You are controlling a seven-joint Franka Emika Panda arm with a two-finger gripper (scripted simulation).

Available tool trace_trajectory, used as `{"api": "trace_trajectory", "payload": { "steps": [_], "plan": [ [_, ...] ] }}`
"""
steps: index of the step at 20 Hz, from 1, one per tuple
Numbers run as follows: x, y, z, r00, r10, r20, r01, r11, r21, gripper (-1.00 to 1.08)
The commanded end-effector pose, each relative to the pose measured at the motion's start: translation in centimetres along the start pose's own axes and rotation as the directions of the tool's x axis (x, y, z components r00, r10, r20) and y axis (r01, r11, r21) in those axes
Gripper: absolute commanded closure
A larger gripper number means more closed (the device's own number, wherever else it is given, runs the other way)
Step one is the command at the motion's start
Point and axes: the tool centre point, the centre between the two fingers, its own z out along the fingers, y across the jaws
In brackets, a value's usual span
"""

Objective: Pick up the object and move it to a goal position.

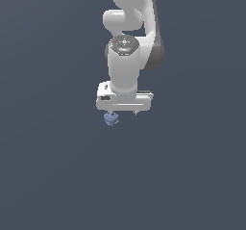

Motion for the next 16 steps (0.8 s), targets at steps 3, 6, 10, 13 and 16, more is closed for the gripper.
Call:
{"api": "trace_trajectory", "payload": {
  "steps": [3,6,10,13,16],
  "plan": [
    [-0.2,0.4,0.5,0.999,-0.032,0.0,0.032,0.999,0.0,-0.92],
    [-0.5,0.7,0.9,0.998,-0.068,-0.001,0.068,0.998,-0.001,-0.92],
    [-0.9,1.4,1.8,0.991,-0.13,-0.002,0.13,0.991,-0.001,-0.92],
    [-1.4,1.9,2.5,0.982,-0.189,-0.004,0.189,0.982,-0.001,-0.92],
    [-1.9,2.6,3.4,0.967,-0.256,-0.005,0.256,0.967,-0.002,-0.92]
  ]
}}
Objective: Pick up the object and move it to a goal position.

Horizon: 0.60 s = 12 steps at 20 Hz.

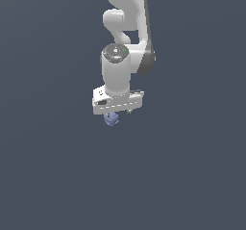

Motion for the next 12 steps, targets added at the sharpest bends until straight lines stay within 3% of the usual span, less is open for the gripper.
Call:
{"api": "trace_trajectory", "payload": {
  "steps": [1,12],
  "plan": [
    [-0.6,0.4,0.7,0.998,-0.057,-0.001,0.057,0.998,0.0,-0.92],
    [-3.3,2.0,3.8,0.952,-0.307,-0.008,0.307,0.952,-0.002,-0.92]
  ]
}}
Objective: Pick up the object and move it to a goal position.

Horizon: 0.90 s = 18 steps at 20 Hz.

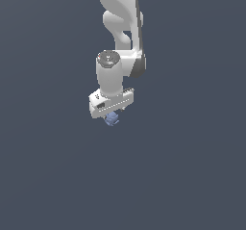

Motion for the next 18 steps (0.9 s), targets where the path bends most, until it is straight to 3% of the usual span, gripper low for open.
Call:
{"api": "trace_trajectory", "payload": {
  "steps": [1,9,18],
  "plan": [
    [-0.7,0.1,0.7,0.998,-0.059,-0.002,0.059,0.998,0.0,-0.92],
    [-2.5,0.3,2.2,0.979,-0.202,-0.007,0.202,0.979,-0.001,-0.92],
    [-3.4,0.4,3.0,0.963,-0.27,-0.009,0.27,0.963,-0.001,-0.92]
  ]
}}
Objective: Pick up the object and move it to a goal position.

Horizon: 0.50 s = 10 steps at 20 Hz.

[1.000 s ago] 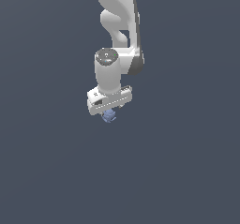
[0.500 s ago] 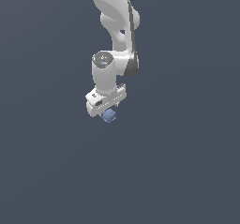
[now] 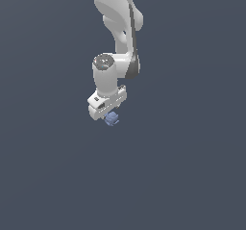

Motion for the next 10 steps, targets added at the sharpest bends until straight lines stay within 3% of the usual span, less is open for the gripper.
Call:
{"api": "trace_trajectory", "payload": {
  "steps": [1,10],
  "plan": [
    [-0.1,0.0,0.1,1.0,-0.01,-0.001,0.01,1.0,0.0,-0.92],
    [-0.1,-0.1,1.7,1.0,-0.008,0.0,0.008,1.0,0.0,-0.92]
  ]
}}
